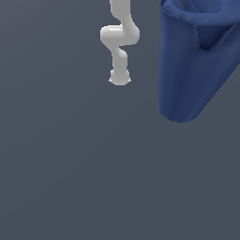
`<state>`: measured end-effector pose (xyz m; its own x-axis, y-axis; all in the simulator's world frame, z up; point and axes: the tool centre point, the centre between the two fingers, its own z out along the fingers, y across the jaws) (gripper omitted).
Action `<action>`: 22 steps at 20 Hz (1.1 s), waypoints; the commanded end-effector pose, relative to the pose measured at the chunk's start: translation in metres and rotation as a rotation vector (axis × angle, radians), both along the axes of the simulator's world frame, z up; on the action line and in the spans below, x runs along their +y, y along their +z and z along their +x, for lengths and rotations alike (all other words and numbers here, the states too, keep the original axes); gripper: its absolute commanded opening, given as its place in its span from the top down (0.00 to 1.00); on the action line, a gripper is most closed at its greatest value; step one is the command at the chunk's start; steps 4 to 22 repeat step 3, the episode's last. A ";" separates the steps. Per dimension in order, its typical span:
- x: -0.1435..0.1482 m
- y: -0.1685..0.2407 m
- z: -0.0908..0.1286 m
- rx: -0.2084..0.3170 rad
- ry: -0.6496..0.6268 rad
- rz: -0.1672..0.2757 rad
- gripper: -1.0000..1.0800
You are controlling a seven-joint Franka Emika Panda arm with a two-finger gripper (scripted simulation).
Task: Pick up the object and move it to a goal position.
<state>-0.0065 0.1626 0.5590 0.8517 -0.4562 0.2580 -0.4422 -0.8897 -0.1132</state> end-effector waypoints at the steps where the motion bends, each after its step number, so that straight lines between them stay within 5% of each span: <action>1: 0.000 0.004 0.001 -0.004 0.000 0.001 1.00; 22: 0.001 0.004 0.001 -0.004 0.000 0.000 1.00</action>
